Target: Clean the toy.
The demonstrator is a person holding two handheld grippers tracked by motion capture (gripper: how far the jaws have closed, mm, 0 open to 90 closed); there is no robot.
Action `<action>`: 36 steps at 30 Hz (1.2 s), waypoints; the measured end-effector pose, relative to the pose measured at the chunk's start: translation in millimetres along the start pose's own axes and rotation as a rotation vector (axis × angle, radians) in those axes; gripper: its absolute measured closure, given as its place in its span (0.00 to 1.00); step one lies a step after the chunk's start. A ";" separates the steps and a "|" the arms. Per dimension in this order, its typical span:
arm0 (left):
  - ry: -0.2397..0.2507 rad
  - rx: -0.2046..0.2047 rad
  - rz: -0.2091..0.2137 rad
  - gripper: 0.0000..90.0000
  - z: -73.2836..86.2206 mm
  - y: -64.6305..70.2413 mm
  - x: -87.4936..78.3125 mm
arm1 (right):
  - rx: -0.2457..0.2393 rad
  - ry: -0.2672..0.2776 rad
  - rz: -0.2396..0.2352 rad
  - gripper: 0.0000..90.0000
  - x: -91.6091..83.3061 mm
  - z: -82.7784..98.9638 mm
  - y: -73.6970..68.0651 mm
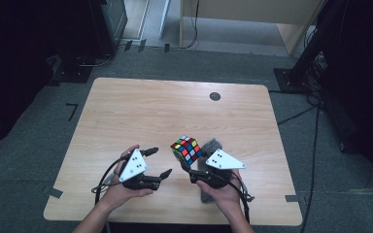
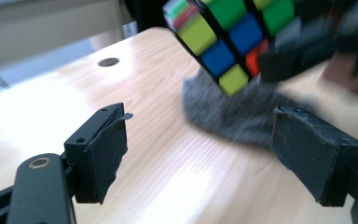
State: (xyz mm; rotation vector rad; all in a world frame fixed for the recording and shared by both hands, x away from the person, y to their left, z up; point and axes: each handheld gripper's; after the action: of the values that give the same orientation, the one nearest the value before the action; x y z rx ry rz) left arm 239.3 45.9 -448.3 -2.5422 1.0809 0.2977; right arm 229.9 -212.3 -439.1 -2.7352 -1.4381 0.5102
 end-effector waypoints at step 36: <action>0.095 0.243 -0.103 0.25 -0.3 22.8 -4.5 | 0.230 -0.068 -0.192 0.38 11.0 -5.9 -8.0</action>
State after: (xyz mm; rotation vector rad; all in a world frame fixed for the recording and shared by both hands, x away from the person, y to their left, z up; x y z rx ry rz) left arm 219.6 34.0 -452.1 -2.4021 0.9517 0.0169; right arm 231.0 -198.1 -435.4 -2.3971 -1.5288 0.7148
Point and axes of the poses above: each handheld gripper's, and its own axes: x roughly forward along the jaws, z roughly out of its underside, y roughly to its right, and after that the axes turned 10 degrees about -z, right-handed
